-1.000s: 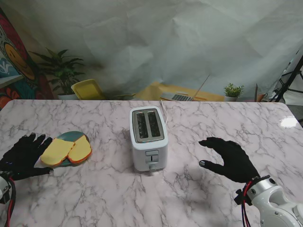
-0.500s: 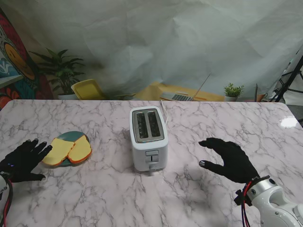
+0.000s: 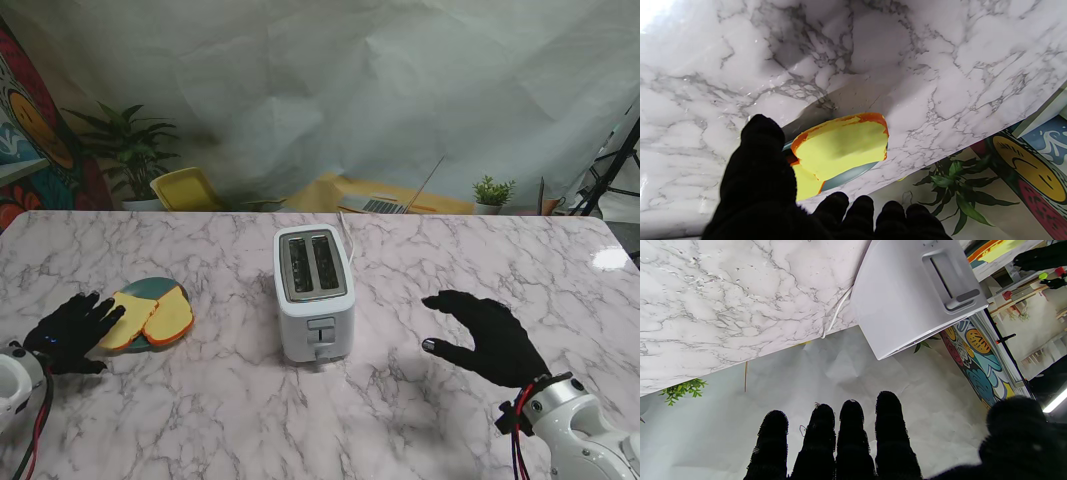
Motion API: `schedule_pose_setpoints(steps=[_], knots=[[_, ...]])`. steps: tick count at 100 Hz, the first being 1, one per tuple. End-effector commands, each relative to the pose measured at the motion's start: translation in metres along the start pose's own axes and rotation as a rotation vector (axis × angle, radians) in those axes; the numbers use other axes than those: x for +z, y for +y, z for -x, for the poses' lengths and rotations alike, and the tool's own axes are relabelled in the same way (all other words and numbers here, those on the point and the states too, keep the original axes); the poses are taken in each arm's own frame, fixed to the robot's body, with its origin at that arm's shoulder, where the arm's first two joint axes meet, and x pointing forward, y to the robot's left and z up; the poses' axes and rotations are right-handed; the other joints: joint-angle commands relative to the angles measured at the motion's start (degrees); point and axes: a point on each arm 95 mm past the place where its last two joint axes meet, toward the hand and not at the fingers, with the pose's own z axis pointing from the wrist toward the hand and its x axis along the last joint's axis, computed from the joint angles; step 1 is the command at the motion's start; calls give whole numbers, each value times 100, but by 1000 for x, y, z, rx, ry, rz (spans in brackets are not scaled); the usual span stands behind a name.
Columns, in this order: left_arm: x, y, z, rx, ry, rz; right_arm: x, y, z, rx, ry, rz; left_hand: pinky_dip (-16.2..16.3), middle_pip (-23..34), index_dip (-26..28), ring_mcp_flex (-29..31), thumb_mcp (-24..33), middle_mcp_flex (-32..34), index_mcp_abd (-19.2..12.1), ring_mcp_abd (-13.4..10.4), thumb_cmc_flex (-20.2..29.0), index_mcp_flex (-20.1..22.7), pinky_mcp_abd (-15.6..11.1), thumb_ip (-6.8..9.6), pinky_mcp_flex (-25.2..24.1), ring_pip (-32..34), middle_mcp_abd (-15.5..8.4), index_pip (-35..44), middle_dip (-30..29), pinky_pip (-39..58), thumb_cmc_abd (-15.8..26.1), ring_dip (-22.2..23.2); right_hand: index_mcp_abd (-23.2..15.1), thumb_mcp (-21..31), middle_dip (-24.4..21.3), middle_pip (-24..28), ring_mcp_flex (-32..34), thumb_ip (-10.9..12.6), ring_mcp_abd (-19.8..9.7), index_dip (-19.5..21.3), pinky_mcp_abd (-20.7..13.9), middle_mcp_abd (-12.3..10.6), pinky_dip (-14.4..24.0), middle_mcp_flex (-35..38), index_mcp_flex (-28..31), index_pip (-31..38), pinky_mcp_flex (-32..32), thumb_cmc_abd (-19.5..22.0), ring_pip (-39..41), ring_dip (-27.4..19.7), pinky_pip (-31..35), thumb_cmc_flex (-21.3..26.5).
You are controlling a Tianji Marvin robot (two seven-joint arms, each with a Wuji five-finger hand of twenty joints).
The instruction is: Toast the toast slices
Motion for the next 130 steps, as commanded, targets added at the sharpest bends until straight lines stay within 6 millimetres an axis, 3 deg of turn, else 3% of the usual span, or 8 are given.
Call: schedule_pose_setpoints(steps=[1,63,100,130], knots=[[3,1,2,26,1,36,-2,-1,0,4,-7,-2,-170,-146,-97,-156,66,-298,242,86,174,-152,-182,145,-3,-159,177,-131,-90,-248,-47,-60,89,10,-7,6,30,128,-24,86,-50,0,86,-19,53,-132,-13,-107,-40,-41,-76,59],[18,19,7,63,21,93,-1,-2,1,6,-12,-10,-205,-146,-98,-154,67,-297,202,72,349,-153,-196,157,-1,-157,170,-131,-90,-236,-24,-62,95,-2,-6,5,27,129,-31,86,-48,-6,89,-30,55,-137,-14,-99,-39,-40,-77,64],[30,22,8,69,40,125,-1,-3,1,7,-10,-10,-204,-145,-34,-144,60,-287,109,-16,479,-148,-272,134,12,-156,22,-75,-89,-231,-52,-61,104,-16,-3,15,34,129,-33,88,-33,-17,95,-8,69,-135,-14,-75,-37,-38,-74,59],[37,24,7,82,70,150,-1,-3,2,8,-10,-2,-134,-144,96,-108,57,-277,17,-143,1287,-141,-403,60,49,-113,-122,12,-87,-172,-192,8,102,-31,-3,16,51,130,-36,87,-13,-17,109,23,79,-135,-1,-40,-34,-37,-53,50]])
